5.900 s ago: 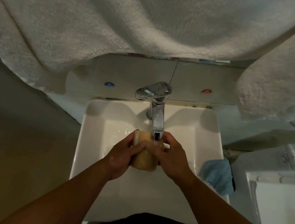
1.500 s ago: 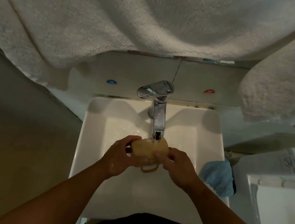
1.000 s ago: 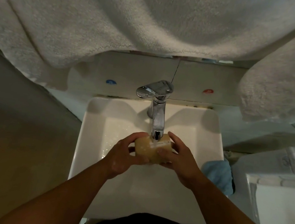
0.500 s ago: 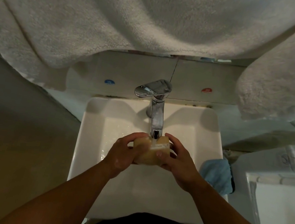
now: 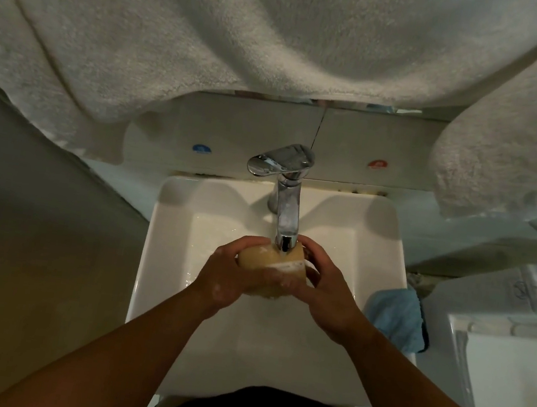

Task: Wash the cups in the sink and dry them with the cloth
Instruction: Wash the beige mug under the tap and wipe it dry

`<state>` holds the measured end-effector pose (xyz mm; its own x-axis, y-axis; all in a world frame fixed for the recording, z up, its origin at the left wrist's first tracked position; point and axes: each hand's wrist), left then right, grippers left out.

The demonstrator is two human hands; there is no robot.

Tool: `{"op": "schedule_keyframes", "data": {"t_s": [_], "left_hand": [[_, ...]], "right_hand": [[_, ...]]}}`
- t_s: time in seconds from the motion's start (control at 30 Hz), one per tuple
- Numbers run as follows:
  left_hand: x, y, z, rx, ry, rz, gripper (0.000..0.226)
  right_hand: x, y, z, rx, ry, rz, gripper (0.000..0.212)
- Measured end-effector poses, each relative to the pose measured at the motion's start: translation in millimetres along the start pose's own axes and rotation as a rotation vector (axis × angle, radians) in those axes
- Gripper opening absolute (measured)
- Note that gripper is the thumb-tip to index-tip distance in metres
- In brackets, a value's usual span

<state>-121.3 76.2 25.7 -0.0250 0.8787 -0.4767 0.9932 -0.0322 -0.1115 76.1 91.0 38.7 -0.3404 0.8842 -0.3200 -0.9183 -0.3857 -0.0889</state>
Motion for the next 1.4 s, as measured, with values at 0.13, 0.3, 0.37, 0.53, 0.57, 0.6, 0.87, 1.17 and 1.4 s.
{"op": "schedule_keyframes", "data": {"t_s": [0.13, 0.3, 0.37, 0.53, 0.57, 0.6, 0.87, 1.17, 1.4], "left_hand": [[0, -1, -4, -0.065, -0.025, -0.047, 0.029], [-6, -2, -4, -0.043, -0.003, 0.016, 0.058], [-8, -2, -2, -0.136, -0.041, -0.007, 0.056], [-12, -3, 4, -0.049, -0.008, -0.043, 0.074], [-13, -4, 4, -0.056, -0.012, -0.042, 0.072], [-13, -5, 5, -0.065, -0.014, -0.042, 0.070], [-13, -7, 16, -0.049, -0.037, -0.060, 0.079], [-8, -8, 17, 0.154, 0.077, -0.032, 0.091], [-10, 3, 8, -0.090, -0.066, -0.074, 0.033]], "right_hand": [[1, -2, -4, -0.016, -0.004, 0.012, 0.074], [3, -2, -3, -0.083, -0.049, 0.021, 0.068], [6, 1, -5, -0.181, -0.080, -0.066, 0.047], [6, 17, -5, -0.300, -0.033, -0.210, 0.018], [6, 18, -6, -0.281, -0.018, -0.215, 0.015], [6, 18, -6, -0.236, -0.007, -0.222, 0.017], [5, 18, -5, -0.113, 0.017, -0.175, 0.012], [2, 15, 6, 0.170, 0.162, -0.152, 0.019], [-5, 18, -3, 0.213, 0.120, -0.118, 0.020]]}}
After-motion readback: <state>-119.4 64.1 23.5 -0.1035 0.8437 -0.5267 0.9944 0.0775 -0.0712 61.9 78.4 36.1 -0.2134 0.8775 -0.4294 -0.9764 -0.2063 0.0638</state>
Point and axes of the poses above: each hand's wrist, its own x-axis towards the middle knuckle, its own y-axis out of the palm, z = x × y, and after that the axes turned 2 degrees about -y, right-handed
